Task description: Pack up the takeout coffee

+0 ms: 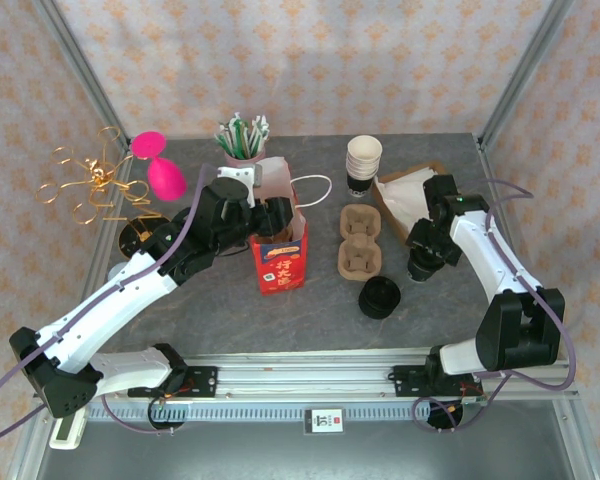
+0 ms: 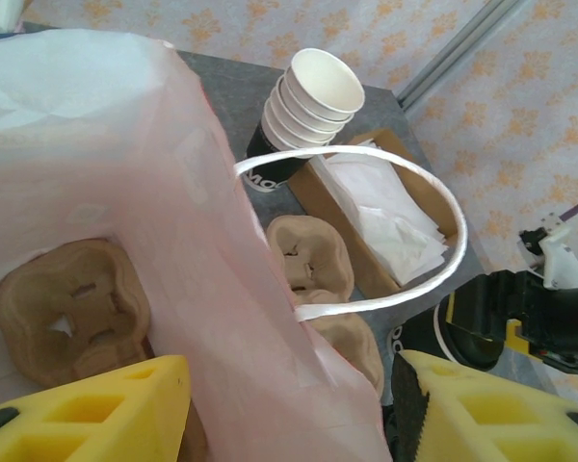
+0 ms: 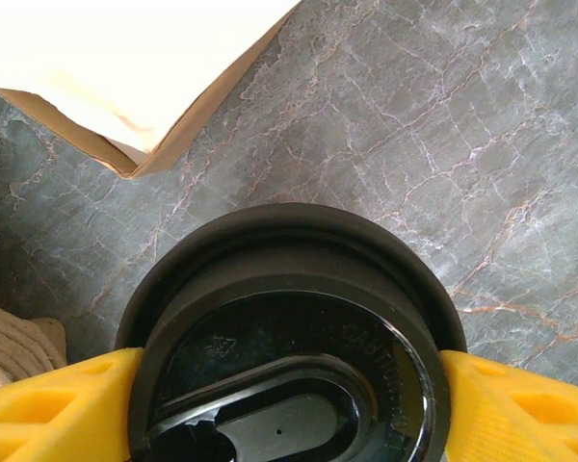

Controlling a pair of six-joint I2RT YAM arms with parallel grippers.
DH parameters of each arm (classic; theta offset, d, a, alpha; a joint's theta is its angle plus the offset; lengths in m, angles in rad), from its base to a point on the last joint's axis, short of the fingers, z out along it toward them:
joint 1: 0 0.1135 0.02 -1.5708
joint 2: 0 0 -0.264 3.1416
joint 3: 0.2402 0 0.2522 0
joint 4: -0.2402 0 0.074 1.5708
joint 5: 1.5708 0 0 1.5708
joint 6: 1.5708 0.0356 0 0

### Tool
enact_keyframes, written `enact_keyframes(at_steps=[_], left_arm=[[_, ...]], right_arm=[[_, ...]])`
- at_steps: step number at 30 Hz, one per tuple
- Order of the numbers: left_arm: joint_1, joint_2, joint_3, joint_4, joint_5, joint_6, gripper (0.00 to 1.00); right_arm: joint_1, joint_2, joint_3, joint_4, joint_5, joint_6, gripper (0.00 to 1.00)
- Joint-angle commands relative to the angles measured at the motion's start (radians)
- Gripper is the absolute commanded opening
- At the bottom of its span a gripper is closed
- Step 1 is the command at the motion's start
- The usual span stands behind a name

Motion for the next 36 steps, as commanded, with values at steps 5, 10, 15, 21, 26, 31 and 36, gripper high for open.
enact_keyframes(at_steps=[5, 10, 15, 21, 26, 31, 36], left_arm=[[0.031, -0.022, 0.038, -0.106, -0.057, -0.007, 0.63], [0.054, -0.043, 0.034, -0.148, -0.063, -0.043, 0.69], [0.075, -0.058, 0.027, -0.19, -0.072, -0.064, 0.72], [0.082, -0.067, 0.023, -0.169, -0.023, -0.087, 0.75], [0.082, -0.066, 0.052, -0.142, 0.018, -0.086, 0.77], [0.09, -0.075, 0.088, -0.182, -0.022, -0.087, 0.78], [0.104, -0.092, 0.123, -0.253, -0.069, -0.08, 0.78]], right_arm=[[0.001, -0.004, 0.049, -0.086, 0.044, -0.027, 0.7], [0.004, -0.024, 0.062, -0.111, 0.036, -0.039, 0.7], [0.034, -0.043, 0.092, -0.153, 0.034, -0.04, 0.7], [0.078, -0.06, 0.142, -0.198, 0.039, -0.028, 0.7], [0.113, -0.069, 0.198, -0.23, 0.02, -0.016, 0.7], [0.162, -0.075, 0.257, -0.259, -0.005, -0.006, 0.69], [0.243, -0.058, 0.339, -0.283, -0.015, 0.018, 0.69]])
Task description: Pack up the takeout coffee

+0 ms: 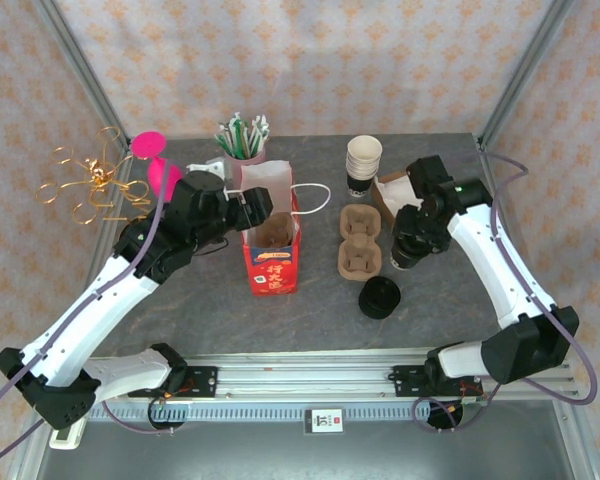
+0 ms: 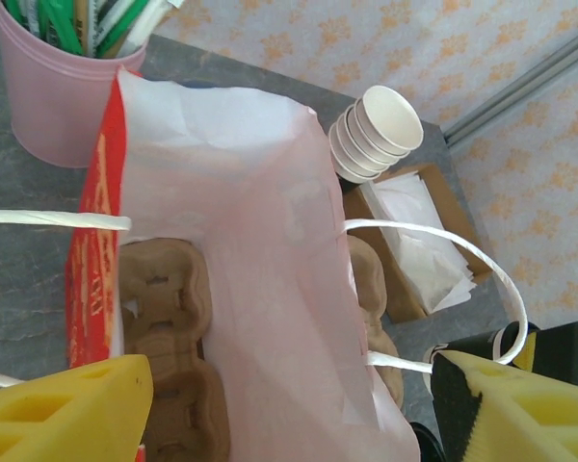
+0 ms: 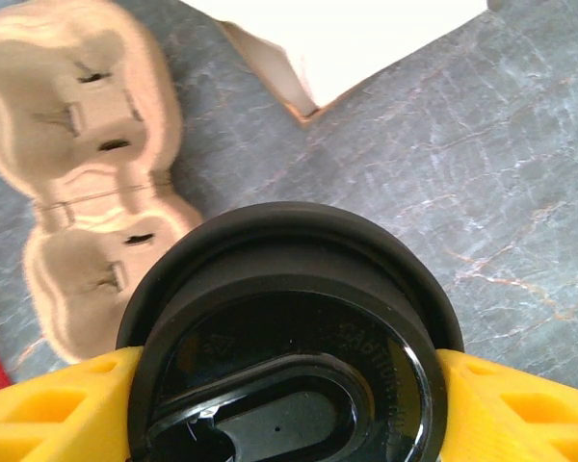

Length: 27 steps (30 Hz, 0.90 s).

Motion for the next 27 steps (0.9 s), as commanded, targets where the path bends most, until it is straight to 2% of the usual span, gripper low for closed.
enact_keyframes(at_steps=[1, 14, 27], left_arm=[[0.016, -0.035, 0.049, -0.085, -0.051, 0.003, 0.78], [0.022, -0.048, 0.074, -0.261, -0.129, 0.029, 0.77], [0.03, -0.049, 0.034, -0.278, -0.158, -0.007, 0.73]], right_arm=[[0.051, -0.007, 0.073, -0.053, 0.004, 0.028, 0.69], [0.236, 0.057, 0.263, -0.064, 0.011, 0.048, 0.69], [0.321, 0.1, 0.472, -0.066, 0.0, 0.009, 0.68]])
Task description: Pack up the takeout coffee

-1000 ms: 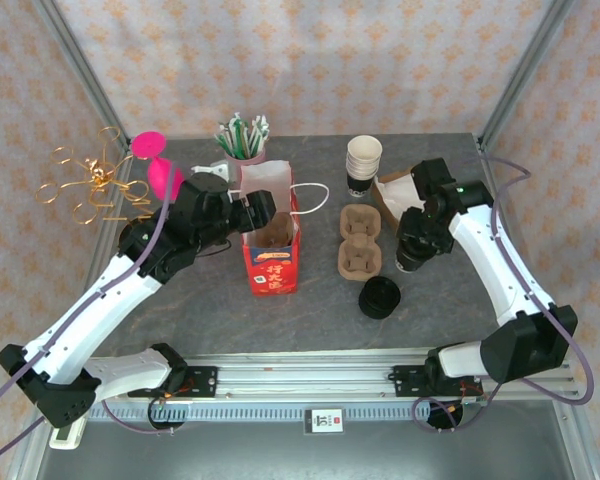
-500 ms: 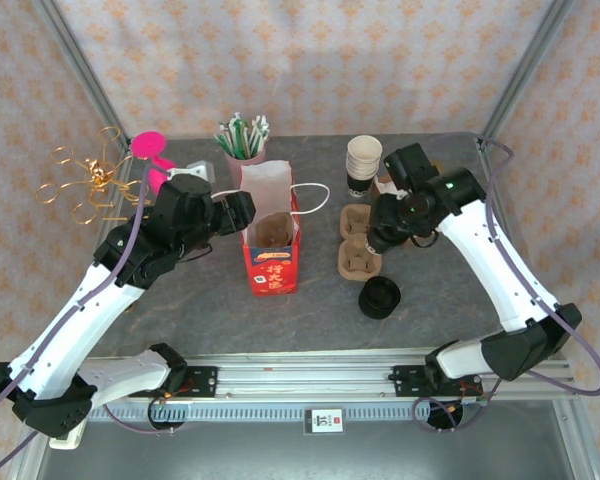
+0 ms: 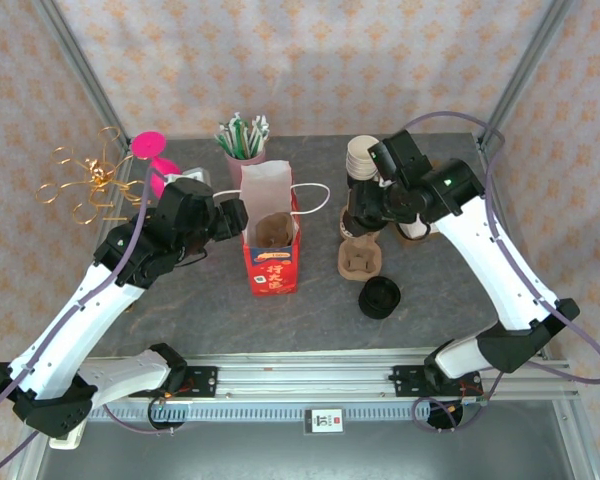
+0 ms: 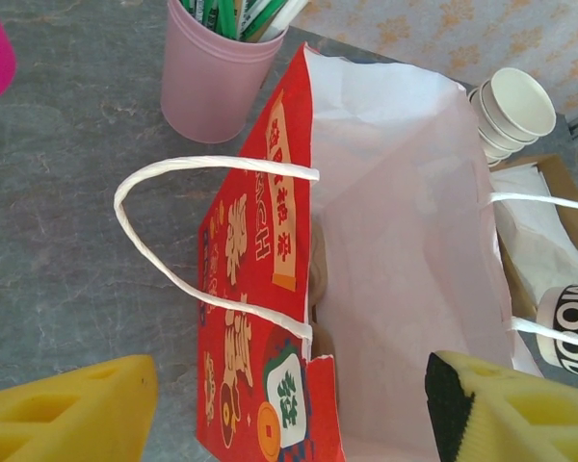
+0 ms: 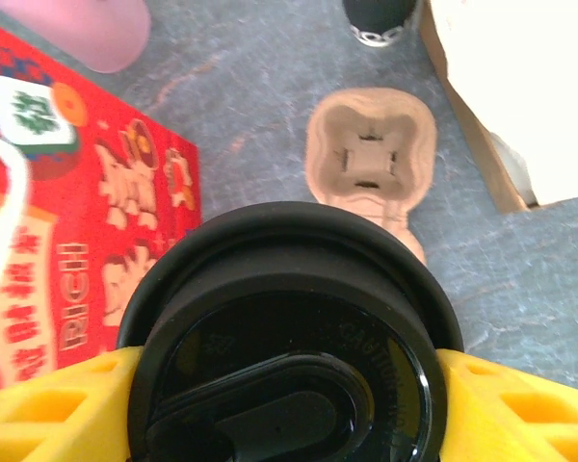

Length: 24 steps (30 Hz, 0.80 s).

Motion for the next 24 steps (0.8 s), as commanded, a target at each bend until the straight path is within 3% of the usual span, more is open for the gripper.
enact_keyframes(at_steps=[1, 10, 17, 24], left_arm=[[0.01, -0.004, -0.011, -0.023, -0.033, -0.01, 0.72], [0.019, 0.042, -0.022, 0.004, 0.012, 0.001, 0.68], [0.022, 0.082, -0.048, 0.068, 0.085, 0.009, 0.63], [0.032, 0.132, -0.051, 0.098, 0.078, 0.02, 0.45]], right_arm=[[0.016, 0.015, 0.084, -0.019, 0.002, -0.026, 0.68], [0.038, 0.082, 0.256, -0.019, -0.03, -0.067, 0.68], [0.039, 0.074, 0.26, -0.018, -0.016, -0.065, 0.68], [0.04, 0.037, 0.214, -0.02, 0.003, -0.057, 0.68]])
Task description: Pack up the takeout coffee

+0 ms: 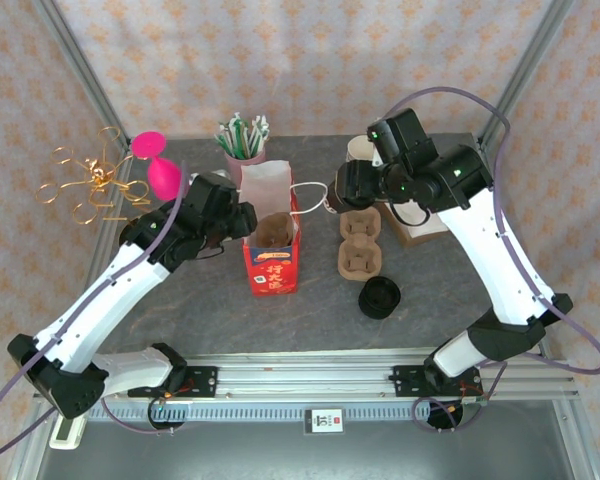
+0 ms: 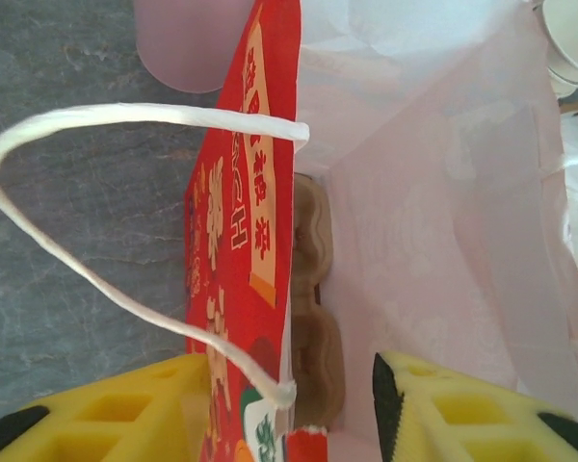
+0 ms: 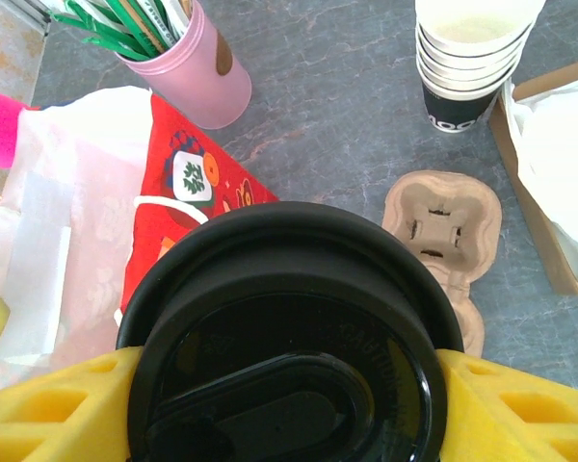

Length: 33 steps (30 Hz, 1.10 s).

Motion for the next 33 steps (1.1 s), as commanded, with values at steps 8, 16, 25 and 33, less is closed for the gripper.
enact_keyframes(at_steps=[8, 16, 25, 33], left_arm=[[0.052, 0.035, 0.002, 0.008, -0.034, 0.055, 0.19], [0.095, 0.053, 0.061, -0.05, -0.076, 0.144, 0.03], [0.103, 0.093, 0.126, -0.067, -0.107, 0.191, 0.0], [0.103, 0.111, 0.148, -0.07, -0.117, 0.203, 0.0]], right_arm=[[0.004, -0.059, -0.042, -0.014, 0.011, -0.007, 0.68], [0.023, -0.064, -0.066, -0.013, -0.025, -0.011, 0.67], [0.084, -0.044, -0.065, -0.015, -0.052, -0.016, 0.66], [0.117, -0.02, 0.005, -0.014, -0.12, -0.015, 0.66]])
